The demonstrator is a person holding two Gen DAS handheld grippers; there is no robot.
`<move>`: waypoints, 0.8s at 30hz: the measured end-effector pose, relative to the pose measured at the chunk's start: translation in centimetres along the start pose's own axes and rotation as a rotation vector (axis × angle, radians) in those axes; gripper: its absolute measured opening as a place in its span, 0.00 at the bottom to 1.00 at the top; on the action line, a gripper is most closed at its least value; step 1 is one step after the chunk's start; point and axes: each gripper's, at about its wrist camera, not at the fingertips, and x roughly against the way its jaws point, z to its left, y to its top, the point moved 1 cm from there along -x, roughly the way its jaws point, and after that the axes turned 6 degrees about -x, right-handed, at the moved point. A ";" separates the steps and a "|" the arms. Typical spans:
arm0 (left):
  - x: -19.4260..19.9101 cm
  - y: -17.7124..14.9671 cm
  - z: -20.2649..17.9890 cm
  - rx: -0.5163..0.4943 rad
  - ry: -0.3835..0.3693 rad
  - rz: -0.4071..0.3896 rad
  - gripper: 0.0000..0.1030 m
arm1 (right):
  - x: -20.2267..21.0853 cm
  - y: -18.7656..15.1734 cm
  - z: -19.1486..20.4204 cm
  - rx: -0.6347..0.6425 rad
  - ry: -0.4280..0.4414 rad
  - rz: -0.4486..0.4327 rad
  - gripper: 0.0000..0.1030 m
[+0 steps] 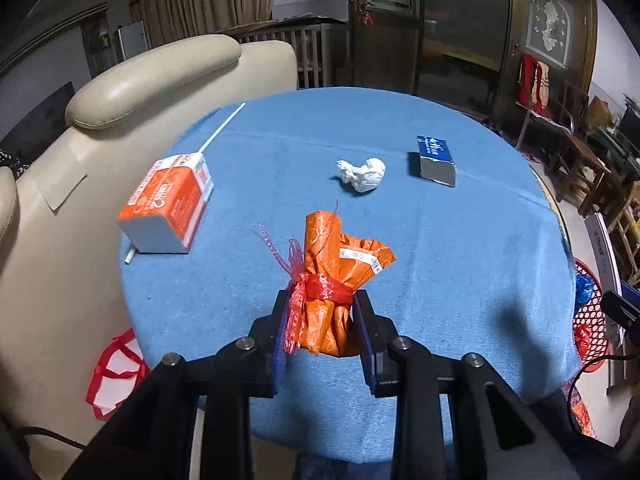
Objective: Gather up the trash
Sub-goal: 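Carry the orange bag and white medicine box over the red basket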
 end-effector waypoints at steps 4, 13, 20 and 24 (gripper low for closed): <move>0.3 0.2 -0.6 -0.007 -0.011 -0.006 0.31 | 0.6 0.2 0.2 0.015 -0.002 -0.016 0.47; 1.6 1.2 -3.2 -0.058 -0.033 -0.026 0.31 | 2.5 -0.1 -1.6 -0.028 -0.011 -0.058 0.47; 2.0 1.3 -5.2 -0.092 -0.064 -0.028 0.31 | 3.3 -0.2 -2.8 -0.065 -0.010 -0.072 0.47; 2.1 1.2 -6.1 -0.109 -0.077 -0.028 0.31 | 3.8 -0.2 -3.1 -0.067 -0.015 -0.081 0.47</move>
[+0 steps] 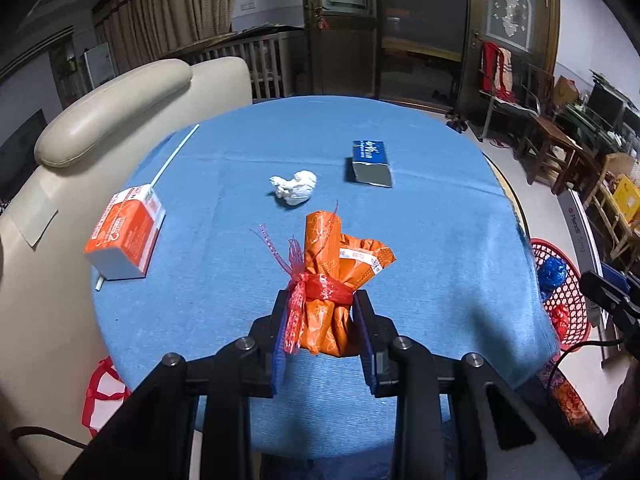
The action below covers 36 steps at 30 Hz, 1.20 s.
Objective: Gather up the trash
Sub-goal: 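Carry the orange bag and white medicine box over the red basket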
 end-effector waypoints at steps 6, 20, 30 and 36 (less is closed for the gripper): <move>0.4 -0.3 -1.1 -0.020 -0.016 -0.001 0.31 | 0.6 0.0 -0.3 -0.015 -0.002 -0.021 0.47; 0.7 3.1 -5.8 -0.105 -0.042 -0.012 0.31 | 0.1 -0.5 -4.0 -0.120 0.012 -0.038 0.47; -1.0 6.6 -16.3 -0.274 -0.178 -0.008 0.31 | 4.1 -0.8 -12.7 -0.298 -0.078 -0.116 0.47; -1.6 7.6 -20.9 -0.366 -0.180 -0.009 0.31 | 5.8 -0.7 -16.6 -0.389 -0.095 -0.151 0.47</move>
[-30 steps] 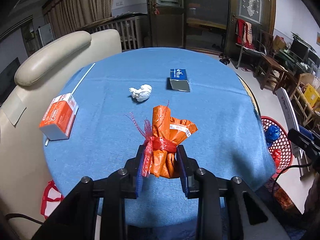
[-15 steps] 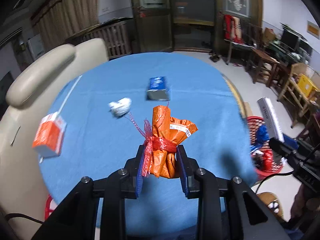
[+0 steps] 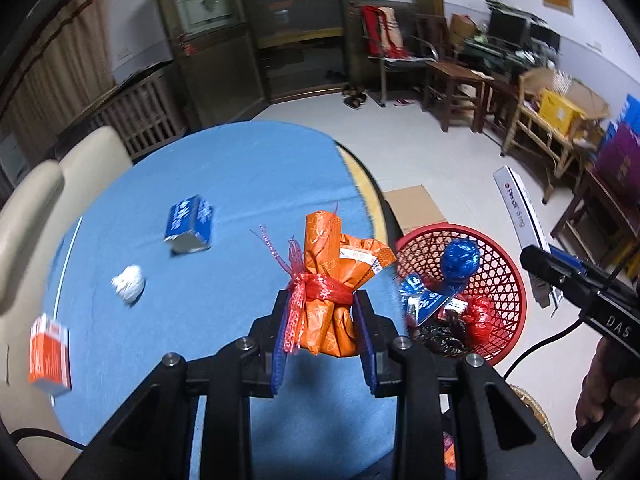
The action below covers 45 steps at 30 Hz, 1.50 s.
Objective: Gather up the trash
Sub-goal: 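Carry the orange bag and white medicine box over the red basket, then open both grippers to drop the orange bag and medicine box into the basket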
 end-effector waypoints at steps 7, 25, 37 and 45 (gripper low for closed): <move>-1.5 1.4 -3.3 -0.096 0.006 0.022 0.31 | 0.5 0.9 -2.5 -0.061 -0.011 -0.013 0.47; -6.0 2.1 -7.2 -0.150 -0.135 0.105 0.31 | -0.4 0.5 -5.3 -0.160 -0.020 0.026 0.47; -7.4 2.2 -7.7 -0.133 -0.223 0.109 0.32 | -1.2 -0.1 -7.8 -0.253 -0.058 0.046 0.48; -7.4 1.7 -5.7 -0.076 -0.251 0.104 0.53 | -1.4 -0.2 -8.5 -0.303 -0.074 0.063 0.62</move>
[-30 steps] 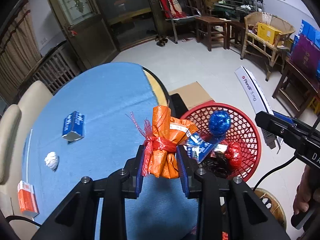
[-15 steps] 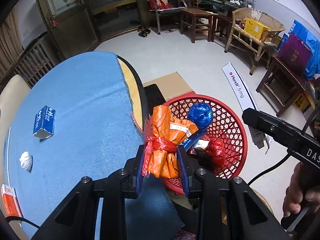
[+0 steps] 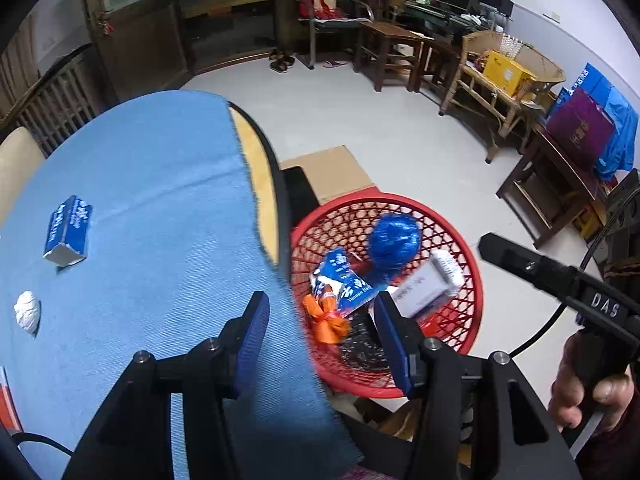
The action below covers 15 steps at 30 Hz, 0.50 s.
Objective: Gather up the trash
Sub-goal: 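Open both grippers to drop the orange bag and medicine box into the basket, then move back to the table and grasp the blue toothpaste box with the right gripper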
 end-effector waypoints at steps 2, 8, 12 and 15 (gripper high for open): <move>0.6 -0.4 0.9 0.018 0.017 -0.007 0.53 | 0.2 0.0 0.4 0.022 -0.001 -0.009 0.62; 2.8 -4.0 4.6 0.058 0.143 -0.025 0.58 | 0.1 -0.5 2.4 0.085 0.005 -0.007 0.62; 4.3 -8.1 8.9 0.151 0.242 -0.010 0.59 | -0.7 -1.0 3.9 0.105 0.014 0.020 0.62; 5.6 -10.9 12.5 0.244 0.316 0.000 0.59 | -1.4 -1.7 5.3 0.128 0.017 0.041 0.62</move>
